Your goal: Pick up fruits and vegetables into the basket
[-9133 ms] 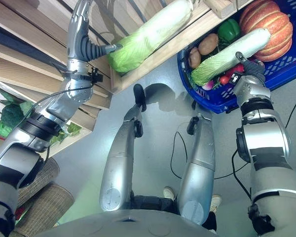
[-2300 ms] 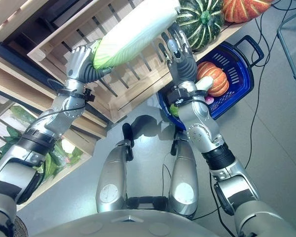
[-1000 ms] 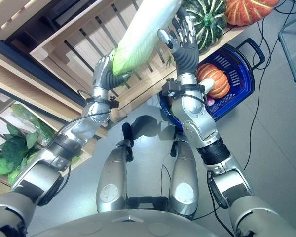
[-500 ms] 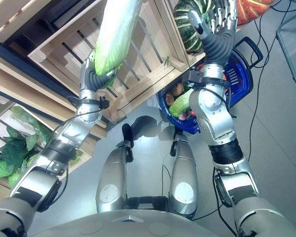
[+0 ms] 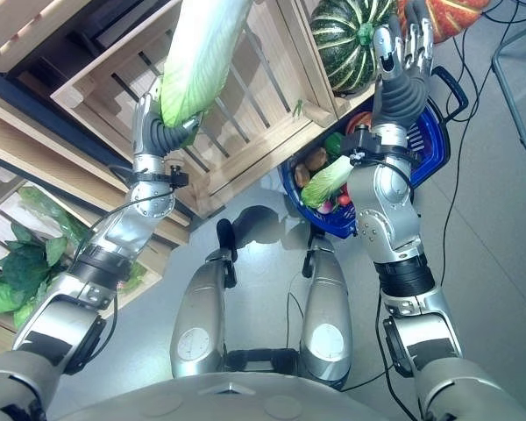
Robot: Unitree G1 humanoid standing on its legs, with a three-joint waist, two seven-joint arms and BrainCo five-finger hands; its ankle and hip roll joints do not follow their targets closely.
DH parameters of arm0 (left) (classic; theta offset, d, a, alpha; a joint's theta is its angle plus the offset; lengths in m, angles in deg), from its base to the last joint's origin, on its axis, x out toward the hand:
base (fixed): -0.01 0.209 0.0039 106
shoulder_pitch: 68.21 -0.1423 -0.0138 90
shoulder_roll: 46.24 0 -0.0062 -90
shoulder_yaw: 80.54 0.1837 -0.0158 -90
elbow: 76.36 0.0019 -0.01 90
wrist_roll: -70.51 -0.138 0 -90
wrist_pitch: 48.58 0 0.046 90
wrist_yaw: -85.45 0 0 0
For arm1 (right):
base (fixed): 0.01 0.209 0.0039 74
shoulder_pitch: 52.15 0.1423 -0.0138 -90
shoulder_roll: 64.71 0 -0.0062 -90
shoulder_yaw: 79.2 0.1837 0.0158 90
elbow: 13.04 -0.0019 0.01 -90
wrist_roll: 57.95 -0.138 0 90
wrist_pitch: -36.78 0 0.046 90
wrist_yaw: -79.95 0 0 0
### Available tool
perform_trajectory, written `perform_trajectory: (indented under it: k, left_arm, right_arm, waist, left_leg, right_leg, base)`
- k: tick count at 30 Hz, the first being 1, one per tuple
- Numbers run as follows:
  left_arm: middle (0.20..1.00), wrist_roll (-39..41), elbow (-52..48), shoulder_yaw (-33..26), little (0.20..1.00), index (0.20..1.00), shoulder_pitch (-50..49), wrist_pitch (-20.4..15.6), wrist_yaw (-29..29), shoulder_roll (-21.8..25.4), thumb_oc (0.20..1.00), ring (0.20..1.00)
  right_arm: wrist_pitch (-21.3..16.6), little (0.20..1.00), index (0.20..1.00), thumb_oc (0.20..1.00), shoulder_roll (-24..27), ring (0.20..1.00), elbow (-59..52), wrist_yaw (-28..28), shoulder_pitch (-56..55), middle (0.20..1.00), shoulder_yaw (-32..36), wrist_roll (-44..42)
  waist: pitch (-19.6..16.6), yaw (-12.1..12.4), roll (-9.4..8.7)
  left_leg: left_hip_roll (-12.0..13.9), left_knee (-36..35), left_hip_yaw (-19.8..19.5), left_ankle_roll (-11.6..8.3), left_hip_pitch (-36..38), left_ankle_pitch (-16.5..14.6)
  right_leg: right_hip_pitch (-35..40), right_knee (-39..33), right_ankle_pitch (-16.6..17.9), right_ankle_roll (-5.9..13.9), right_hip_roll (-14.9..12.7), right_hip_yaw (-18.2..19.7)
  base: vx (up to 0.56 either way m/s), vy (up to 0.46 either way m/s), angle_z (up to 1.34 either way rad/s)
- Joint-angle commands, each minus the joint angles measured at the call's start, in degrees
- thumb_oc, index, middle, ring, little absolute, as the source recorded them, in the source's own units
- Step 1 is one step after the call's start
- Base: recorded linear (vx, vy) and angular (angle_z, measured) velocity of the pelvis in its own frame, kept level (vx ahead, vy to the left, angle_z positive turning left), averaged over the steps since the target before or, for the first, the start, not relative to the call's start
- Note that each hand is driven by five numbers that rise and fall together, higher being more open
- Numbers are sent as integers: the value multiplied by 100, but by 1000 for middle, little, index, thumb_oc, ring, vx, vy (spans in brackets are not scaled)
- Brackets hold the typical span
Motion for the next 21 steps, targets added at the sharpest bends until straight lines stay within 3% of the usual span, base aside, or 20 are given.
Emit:
perform_trajectory:
  k: [1,11,21]
  left_arm:
    - [200,-536,-704,11,200,200,238,-378,81,287,200,200]
    - [200,-1328,-875,419,200,200,469,-315,-111,456,200,200]
    - [200,-1762,-1001,757,200,200,753,-408,-19,492,200,200]
  right_arm:
    - [-227,1000,1000,1000,40,1000,-280,500,238,1000,46,-267]
    - [24,1000,1000,1000,-68,1000,-153,785,570,1000,-196,-774]
    - [166,1000,1000,1000,-300,1000,33,1188,721,1000,-435,-1934]
  waist:
    - [-463,-8,-193]
    - [-466,77,-181]
    - [-456,149,-217]
  left_leg:
    - [-216,133,137,220,44,-148]
    - [-250,96,94,228,62,-161]
    - [-269,72,68,238,59,-160]
  right_leg:
    - [359,22,-190,236,-134,238]
    - [361,21,-189,255,-162,180]
    - [364,14,-171,281,-189,122]
  base:
    - [0,0,0]
    - [3,-6,3]
    - [0,-4,2]
